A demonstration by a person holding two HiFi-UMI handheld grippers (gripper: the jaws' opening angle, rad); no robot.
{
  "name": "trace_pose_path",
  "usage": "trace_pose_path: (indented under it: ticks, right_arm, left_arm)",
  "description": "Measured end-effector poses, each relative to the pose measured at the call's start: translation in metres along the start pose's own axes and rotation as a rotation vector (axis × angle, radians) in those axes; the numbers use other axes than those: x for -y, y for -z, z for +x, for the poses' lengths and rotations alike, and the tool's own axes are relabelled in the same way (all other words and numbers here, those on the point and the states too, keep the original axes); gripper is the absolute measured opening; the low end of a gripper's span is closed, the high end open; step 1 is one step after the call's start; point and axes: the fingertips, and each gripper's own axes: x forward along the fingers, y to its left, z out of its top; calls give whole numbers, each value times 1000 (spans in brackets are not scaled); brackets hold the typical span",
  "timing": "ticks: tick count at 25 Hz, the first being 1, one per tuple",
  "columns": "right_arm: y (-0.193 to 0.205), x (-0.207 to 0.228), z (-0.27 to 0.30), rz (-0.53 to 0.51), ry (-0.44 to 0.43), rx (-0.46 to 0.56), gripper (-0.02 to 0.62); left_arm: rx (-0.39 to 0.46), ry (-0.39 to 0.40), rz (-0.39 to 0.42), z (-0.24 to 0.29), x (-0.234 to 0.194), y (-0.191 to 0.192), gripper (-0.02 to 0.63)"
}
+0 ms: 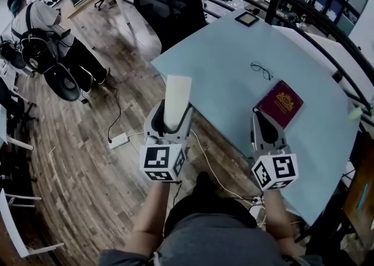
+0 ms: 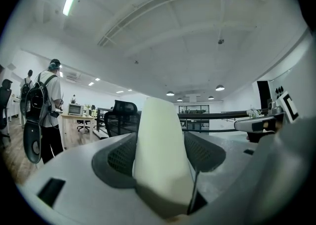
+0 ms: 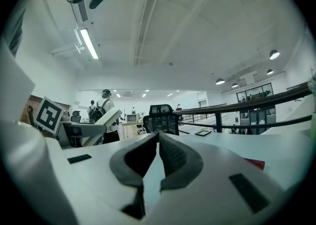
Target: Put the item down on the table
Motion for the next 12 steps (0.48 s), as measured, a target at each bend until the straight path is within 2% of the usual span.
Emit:
trace_pose_path:
  ticks: [12]
  right_arm:
    - [-5,12,24,-5,71,-9,20]
  left_arm:
    - [-2,33,-13,31,-24,-2,307]
